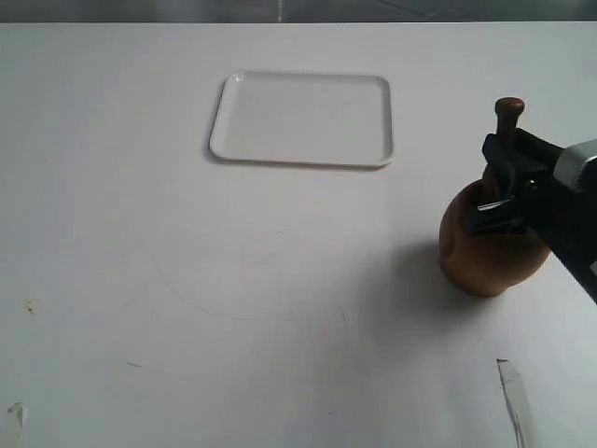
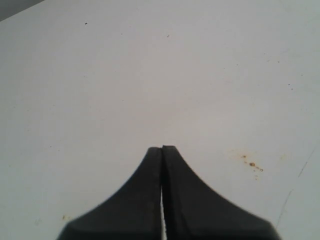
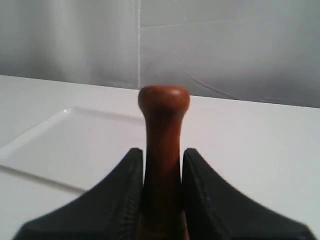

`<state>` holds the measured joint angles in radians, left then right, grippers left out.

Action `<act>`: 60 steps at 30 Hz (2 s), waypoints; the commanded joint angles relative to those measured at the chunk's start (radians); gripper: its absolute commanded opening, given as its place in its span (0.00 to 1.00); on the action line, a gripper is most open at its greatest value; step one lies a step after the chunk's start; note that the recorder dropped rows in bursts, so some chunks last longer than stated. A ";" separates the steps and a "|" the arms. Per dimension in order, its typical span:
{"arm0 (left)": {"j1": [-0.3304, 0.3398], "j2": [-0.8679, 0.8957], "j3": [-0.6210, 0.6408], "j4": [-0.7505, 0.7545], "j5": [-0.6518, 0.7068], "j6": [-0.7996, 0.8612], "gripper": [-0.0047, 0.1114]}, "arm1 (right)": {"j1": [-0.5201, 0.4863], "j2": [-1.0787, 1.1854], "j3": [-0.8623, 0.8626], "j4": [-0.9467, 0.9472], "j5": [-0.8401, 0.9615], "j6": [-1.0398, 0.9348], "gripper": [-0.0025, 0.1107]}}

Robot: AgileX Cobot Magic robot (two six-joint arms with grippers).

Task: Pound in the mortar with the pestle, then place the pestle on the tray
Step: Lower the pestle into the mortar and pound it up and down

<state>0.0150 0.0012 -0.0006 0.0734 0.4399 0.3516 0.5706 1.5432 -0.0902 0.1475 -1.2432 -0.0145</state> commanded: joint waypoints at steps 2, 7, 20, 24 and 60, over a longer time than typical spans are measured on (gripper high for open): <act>-0.008 -0.001 0.001 -0.007 -0.003 -0.008 0.04 | -0.001 -0.160 -0.005 -0.044 0.022 0.006 0.02; -0.008 -0.001 0.001 -0.007 -0.003 -0.008 0.04 | -0.001 -0.276 -0.005 -0.014 0.084 -0.063 0.02; -0.008 -0.001 0.001 -0.007 -0.003 -0.008 0.04 | -0.001 -0.081 -0.001 0.022 0.153 -0.055 0.02; -0.008 -0.001 0.001 -0.007 -0.003 -0.008 0.04 | -0.001 -0.067 -0.001 0.020 0.036 -0.054 0.02; -0.008 -0.001 0.001 -0.007 -0.003 -0.008 0.04 | -0.001 -0.476 -0.001 0.072 0.273 -0.138 0.02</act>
<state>0.0150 0.0012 -0.0006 0.0734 0.4399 0.3516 0.5706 1.0814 -0.0907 0.2079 -1.0391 -0.1346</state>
